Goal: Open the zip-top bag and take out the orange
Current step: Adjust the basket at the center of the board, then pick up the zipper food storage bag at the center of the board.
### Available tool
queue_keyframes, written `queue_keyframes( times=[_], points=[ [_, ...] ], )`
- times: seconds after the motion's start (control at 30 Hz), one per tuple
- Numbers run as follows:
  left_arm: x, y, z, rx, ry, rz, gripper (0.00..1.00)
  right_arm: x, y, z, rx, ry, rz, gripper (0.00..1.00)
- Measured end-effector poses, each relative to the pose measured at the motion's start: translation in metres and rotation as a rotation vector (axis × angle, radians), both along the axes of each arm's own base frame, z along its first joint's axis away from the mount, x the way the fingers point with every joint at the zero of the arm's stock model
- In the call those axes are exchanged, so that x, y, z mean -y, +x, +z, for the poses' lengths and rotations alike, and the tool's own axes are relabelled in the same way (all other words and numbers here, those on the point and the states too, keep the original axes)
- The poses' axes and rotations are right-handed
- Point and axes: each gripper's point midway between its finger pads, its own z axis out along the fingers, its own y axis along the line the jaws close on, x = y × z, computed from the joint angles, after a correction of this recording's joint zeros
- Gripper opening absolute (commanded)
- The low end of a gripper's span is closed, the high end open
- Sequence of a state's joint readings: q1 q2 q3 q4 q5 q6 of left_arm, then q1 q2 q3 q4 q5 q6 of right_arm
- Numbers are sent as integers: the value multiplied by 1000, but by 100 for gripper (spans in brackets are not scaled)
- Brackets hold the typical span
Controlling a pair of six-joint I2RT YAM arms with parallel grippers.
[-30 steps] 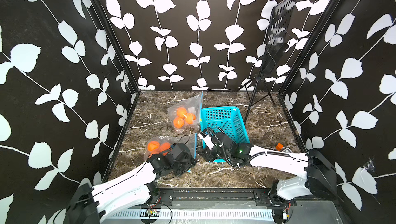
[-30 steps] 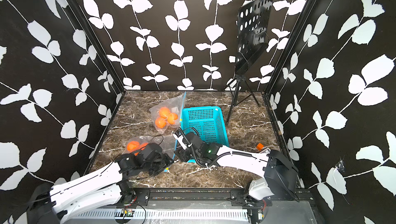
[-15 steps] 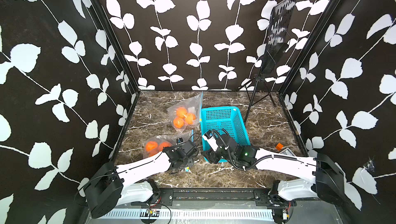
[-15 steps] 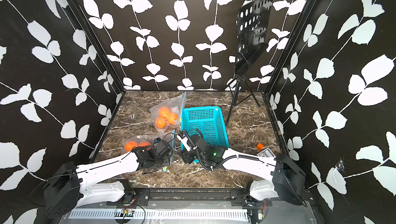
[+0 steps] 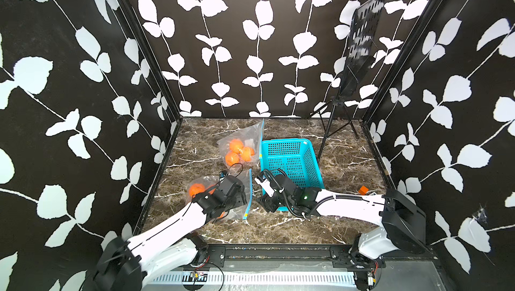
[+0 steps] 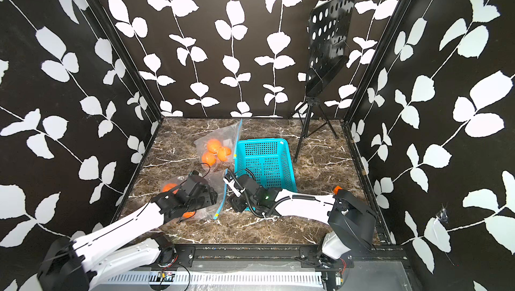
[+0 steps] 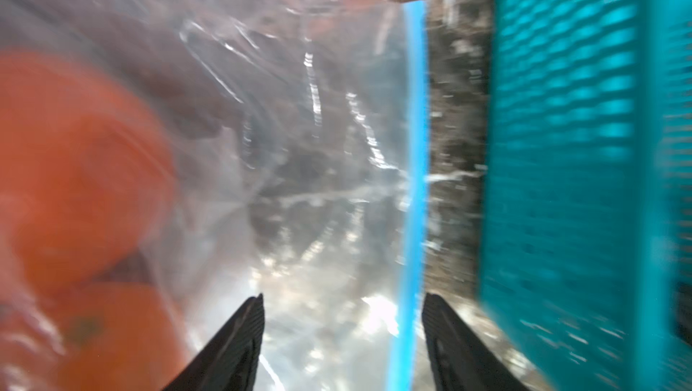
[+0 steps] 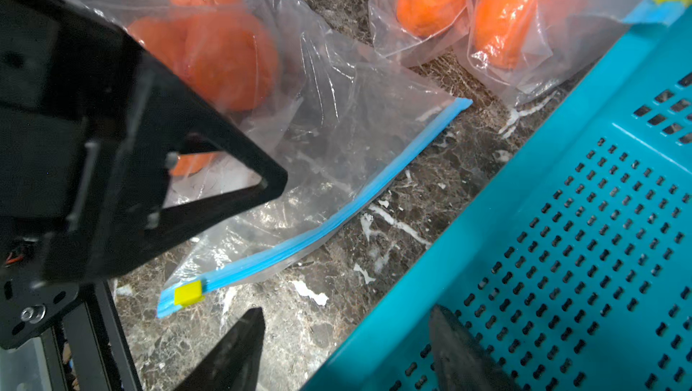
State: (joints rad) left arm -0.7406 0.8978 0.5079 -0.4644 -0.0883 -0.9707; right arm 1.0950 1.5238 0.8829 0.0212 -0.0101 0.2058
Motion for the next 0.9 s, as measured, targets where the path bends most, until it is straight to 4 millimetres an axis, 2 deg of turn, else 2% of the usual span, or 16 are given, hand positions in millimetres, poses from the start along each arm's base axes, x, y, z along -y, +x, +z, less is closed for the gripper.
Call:
queue_keyframes(
  times=[0.1, 0.17, 0.23, 0.3, 0.37, 0.47, 0.57, 0.63, 0.73, 0.8, 0.9],
  points=[
    [0, -15, 2, -15, -130, 40, 77, -5, -6, 7, 69, -12, 99, 76],
    [-2, -19, 11, 5, -199, 67, 79, -12, -16, 14, 159, -28, 190, 76],
    [-2, -19, 27, 44, -274, 89, 80, -21, -33, 21, 270, -59, 302, 76],
    [0, -19, 35, 58, -310, 95, 79, -30, -48, 25, 352, -91, 396, 75],
    [1, -19, 31, 29, -303, 101, 77, -36, -61, 29, 416, -114, 477, 67],
    [4, -19, 17, -36, -253, 103, 75, -47, -68, 33, 507, -146, 574, 65],
    [-1, -16, 7, -63, -205, 118, 74, -57, -70, 20, 566, -207, 651, 65],
    [-13, -15, 1, -82, -173, 147, 74, -64, -68, 6, 593, -247, 690, 64],
    [-28, -10, -7, -119, -176, 197, 73, -75, -62, 0, 642, -261, 708, 64],
    [-40, -4, -12, -123, -190, 251, 72, -76, -63, -6, 647, -277, 731, 64],
    [-51, 5, -17, -113, -197, 303, 72, -74, -70, -26, 623, -320, 785, 63]
  ],
)
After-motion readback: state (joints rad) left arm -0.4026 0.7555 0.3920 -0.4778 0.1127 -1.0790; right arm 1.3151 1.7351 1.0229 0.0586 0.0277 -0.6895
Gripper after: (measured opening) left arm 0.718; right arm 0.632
